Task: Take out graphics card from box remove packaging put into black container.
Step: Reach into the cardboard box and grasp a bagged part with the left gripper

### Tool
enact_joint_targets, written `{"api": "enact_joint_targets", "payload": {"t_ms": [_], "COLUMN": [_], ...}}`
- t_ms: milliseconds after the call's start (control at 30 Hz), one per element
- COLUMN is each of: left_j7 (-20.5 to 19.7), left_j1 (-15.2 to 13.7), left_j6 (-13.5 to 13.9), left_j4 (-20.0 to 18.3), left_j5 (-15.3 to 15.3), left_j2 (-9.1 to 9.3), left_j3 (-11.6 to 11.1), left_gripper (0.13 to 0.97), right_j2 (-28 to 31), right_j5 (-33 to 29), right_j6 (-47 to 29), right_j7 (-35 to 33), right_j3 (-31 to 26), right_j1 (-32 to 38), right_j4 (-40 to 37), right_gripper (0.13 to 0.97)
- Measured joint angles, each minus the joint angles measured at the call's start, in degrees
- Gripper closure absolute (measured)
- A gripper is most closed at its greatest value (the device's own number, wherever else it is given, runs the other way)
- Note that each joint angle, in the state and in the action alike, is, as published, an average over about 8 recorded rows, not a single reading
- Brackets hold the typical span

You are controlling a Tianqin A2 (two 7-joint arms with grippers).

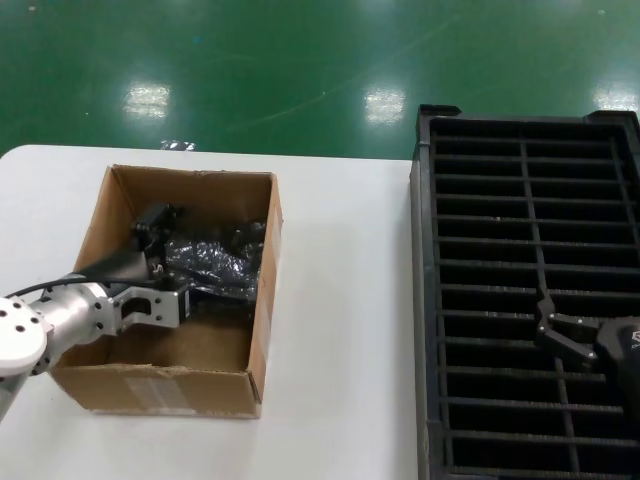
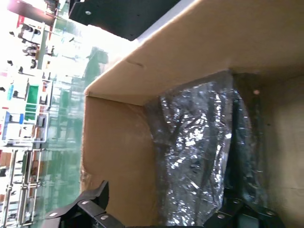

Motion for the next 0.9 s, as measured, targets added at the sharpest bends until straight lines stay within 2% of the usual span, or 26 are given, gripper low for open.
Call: {"api": "enact_joint_targets", "payload": {"t_ms": [100,367,400,667,900], "left_j7": [0.10,2.12,2.41,3.92,3.79], "left_j1": [0.32,0.70,0.75,1.07,1.51], "left_j6": [0.10,0.40,0.43,0.73,1.07], "left_j4": [0.10,0.67,0.65,0.92,0.19], "left_j5": [-0.12,-1.27,-1.42,-2.37,-2.52], "left_j2": [-0.14,0.01,0.02,0.11,-0.07], "left_j3": [0.06,-0.43,-0.53,-1.14,-1.21], "left_gripper": [0.320,0.512,0.512,0.721,0.830], "right_j2": [0.00,0.00,0.00,0.00,0.00], "right_j5": [0.00,0.00,0.00,0.00,0.00], "right_j6": [0.00,0.00,0.00,0.00,0.00], "right_j7": [0.00,0.00,0.00,0.00,0.00], "right_j3": [0.00,0.00,0.00,0.00,0.00], "right_j1": [0.00,0.00,0.00,0.00,0.00], "right_j4": [0.00,0.00,0.00,0.00,0.00], "right_gripper": [0.129,0.129,0.129,0.129,0.129]}}
